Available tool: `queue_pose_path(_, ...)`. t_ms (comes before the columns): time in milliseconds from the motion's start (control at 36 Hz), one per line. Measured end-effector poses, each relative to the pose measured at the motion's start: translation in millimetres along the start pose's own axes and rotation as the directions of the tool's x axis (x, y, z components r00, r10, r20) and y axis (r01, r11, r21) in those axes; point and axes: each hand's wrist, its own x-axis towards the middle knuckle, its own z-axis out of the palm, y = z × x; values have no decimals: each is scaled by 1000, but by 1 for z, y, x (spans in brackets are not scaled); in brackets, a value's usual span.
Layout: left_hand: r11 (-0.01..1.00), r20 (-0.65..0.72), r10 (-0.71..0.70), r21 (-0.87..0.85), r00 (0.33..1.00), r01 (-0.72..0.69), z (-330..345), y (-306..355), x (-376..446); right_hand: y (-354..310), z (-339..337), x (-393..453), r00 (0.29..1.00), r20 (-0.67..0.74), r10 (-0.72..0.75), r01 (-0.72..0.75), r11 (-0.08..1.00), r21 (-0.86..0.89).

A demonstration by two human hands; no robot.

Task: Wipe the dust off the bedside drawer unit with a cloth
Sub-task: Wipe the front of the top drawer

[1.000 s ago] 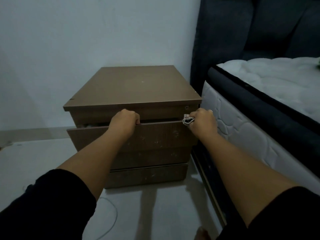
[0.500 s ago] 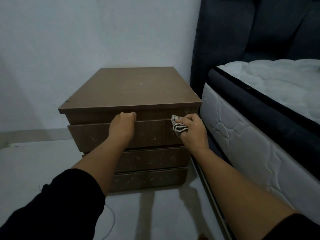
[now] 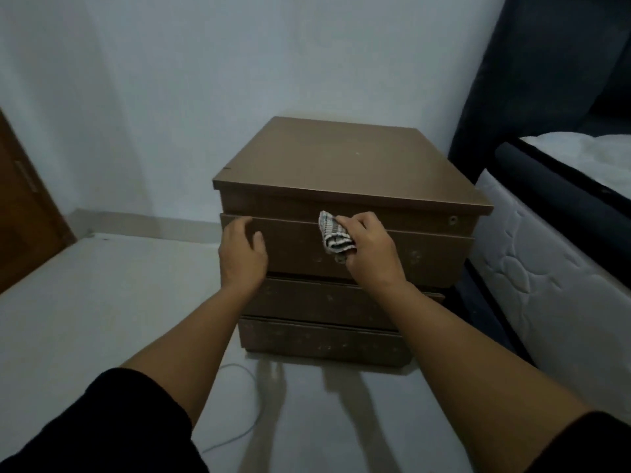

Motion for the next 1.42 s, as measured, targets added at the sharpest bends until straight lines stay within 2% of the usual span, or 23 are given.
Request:
queue_pose_path(83, 965, 8, -203, -167, 979, 202, -12, -21, 8, -27, 20, 15, 993, -15, -116, 115, 992, -61)
queue_pose_path(139, 917, 106, -298, -242, 949, 315, -15, -40, 13, -46, 36, 27, 978, -27, -206, 202, 974, -106)
queue_pose_path(194, 865, 209, -324, -329, 923, 378, -16, -58, 16, -61, 49, 38, 957, -35, -287, 281, 952, -124)
queue_pose_path(278, 817, 332, -255, -428, 908, 386, -19, -77, 24, -81, 66, 51, 927, -37, -373, 362, 917, -167)
queue_pose_path(417, 786, 406, -202, -476, 891, 395, -27, -82, 39, -99, 97, 59, 903, -14, -429, 414, 879, -236)
queue_pose_path(556, 742, 412, -199, -529, 889, 411, -23, -90, 46, -98, 121, 62, 858, -104, -504, 461, 842, -280)
queue_pose_path(639, 738, 412, -180, -544, 893, 400, -20, -97, 47, -85, 137, 47, 838, -27, -545, 520, 813, -261)
queue_pose_path(833, 764, 411, -182, -512, 893, 392, -17, -97, 48, -71, 164, 25, 872, 48, -487, 482, 838, -256)
queue_pose_path(944, 810, 401, -161, -468, 902, 353, -18, -96, 45, -73, 170, 18, 884, 107, -455, 466, 840, -278)
queue_pose_path(1056, 867, 344, -152, -404, 926, 293, -22, -89, 39, -73, 169, 4, 886, 401, -235, 371, 878, -304)
queue_pose_path(1083, 889, 317, -145, -374, 937, 264, -23, -84, 37, -70, 168, 0, 881, 430, -196, 345, 889, -302)
queue_pose_path(1167, 954, 204, -86, -265, 975, 140, -30, -67, 28, -62, 153, -6, 888, 375, -265, 366, 902, -230)
queue_pose_path(1250, 972, 104, 88, -226, 991, -63, -29, -55, 23, -56, 130, -3, 897, 243, -368, 411, 897, -161)
queue_pose_path(1306, 977, 124, 146, -173, 981, -124, -24, -50, 21, -57, 110, 1, 897, 160, -411, 436, 884, -171)
queue_pose_path(1417, 986, 205, 155, -86, 966, -140, -14, -43, 16, -56, 78, 11, 894, -3, -448, 436, 871, -224)
